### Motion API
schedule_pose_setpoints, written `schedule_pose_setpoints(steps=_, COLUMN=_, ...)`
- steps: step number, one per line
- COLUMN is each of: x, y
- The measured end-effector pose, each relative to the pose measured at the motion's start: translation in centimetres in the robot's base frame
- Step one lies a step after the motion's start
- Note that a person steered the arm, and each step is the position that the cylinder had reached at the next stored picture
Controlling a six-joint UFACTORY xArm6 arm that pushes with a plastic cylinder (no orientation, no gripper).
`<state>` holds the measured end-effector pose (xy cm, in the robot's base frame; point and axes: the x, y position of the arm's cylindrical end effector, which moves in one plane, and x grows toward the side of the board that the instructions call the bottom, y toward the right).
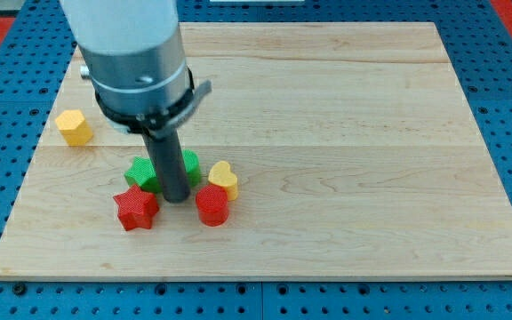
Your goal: Push green star below blue triangle
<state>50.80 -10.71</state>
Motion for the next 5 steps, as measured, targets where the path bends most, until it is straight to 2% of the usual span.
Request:
schedule_pose_setpoints(steps=1, x=-2.6, y=-3.9)
schedule_pose_setpoints(steps=2, x=-3.8, y=-5.3)
schedule_pose_setpoints(steps=3, x=-2.0, y=-6.9)
schedule_pose_setpoints(steps=5, x=-0.8, y=-13.8)
